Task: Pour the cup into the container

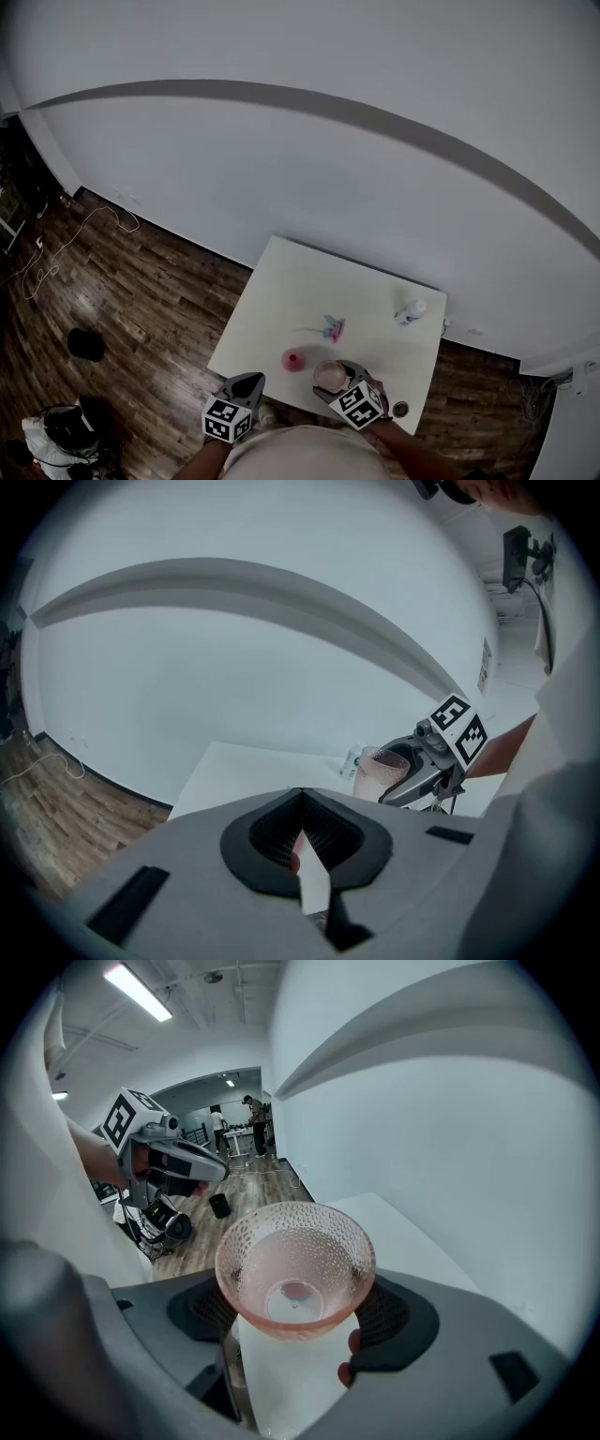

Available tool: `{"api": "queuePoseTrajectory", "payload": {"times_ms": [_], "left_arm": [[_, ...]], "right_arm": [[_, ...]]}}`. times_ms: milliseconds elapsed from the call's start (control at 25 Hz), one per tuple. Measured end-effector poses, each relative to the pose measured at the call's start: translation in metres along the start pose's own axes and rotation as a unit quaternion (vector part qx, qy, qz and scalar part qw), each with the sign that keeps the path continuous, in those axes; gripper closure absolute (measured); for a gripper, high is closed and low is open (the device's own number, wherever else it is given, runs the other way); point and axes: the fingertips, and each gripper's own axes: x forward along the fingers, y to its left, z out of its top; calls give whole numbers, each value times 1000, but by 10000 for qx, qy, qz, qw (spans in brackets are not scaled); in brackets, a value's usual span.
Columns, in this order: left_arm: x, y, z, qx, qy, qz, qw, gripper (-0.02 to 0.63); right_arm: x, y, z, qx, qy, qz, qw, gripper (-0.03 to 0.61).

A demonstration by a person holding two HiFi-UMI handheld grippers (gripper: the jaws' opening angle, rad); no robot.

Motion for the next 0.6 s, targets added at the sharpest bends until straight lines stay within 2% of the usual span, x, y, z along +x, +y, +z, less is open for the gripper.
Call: {"api": "queuePoseTrajectory", "payload": {"times_ms": [600], "left_arm": [[-7, 7, 0, -25, -15, 57, 10000, 603]], "right_arm": [[-4, 8, 8, 47, 50, 37, 10000, 215]]}}
